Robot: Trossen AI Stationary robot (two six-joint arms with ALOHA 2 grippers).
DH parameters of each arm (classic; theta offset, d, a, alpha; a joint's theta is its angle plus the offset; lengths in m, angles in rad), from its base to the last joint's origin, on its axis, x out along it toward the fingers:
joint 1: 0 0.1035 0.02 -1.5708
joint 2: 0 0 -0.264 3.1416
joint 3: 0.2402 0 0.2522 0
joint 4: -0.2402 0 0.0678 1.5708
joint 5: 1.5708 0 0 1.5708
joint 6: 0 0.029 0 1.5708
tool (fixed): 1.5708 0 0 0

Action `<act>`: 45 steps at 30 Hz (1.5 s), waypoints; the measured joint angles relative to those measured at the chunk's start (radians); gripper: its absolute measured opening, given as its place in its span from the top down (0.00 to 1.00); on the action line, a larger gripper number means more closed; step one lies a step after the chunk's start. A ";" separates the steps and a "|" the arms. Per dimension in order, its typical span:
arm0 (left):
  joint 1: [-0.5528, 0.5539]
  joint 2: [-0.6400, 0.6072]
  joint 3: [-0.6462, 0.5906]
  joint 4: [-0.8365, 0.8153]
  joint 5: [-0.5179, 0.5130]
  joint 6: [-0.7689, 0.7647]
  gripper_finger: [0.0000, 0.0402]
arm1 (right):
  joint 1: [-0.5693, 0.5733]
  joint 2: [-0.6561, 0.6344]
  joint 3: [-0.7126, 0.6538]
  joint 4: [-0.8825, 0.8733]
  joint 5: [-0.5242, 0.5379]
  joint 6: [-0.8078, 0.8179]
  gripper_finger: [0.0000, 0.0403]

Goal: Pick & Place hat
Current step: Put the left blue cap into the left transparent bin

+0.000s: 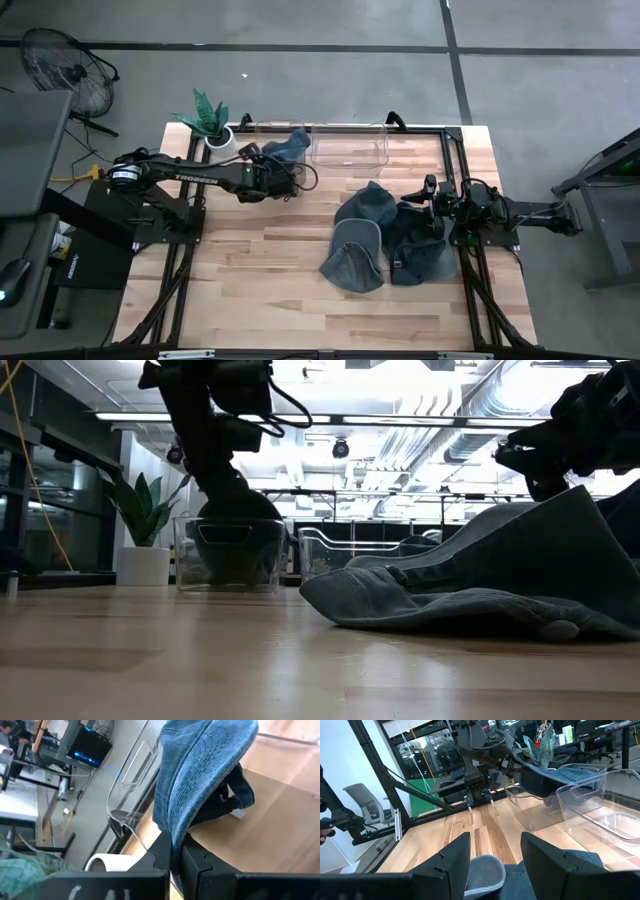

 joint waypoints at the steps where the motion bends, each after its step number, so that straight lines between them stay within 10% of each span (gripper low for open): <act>1: 0.000 0.000 0.000 0.000 -0.007 -0.016 0.99 | 0.000 0.000 0.000 0.000 0.000 0.000 0.58; 17: -0.002 -0.076 -0.001 -0.011 -0.153 -0.139 0.99 | 0.000 0.000 0.000 0.000 0.000 0.000 0.58; 45: -0.002 0.046 -0.001 -0.121 -0.076 -0.036 0.99 | 0.000 0.000 0.000 0.000 0.000 0.000 0.58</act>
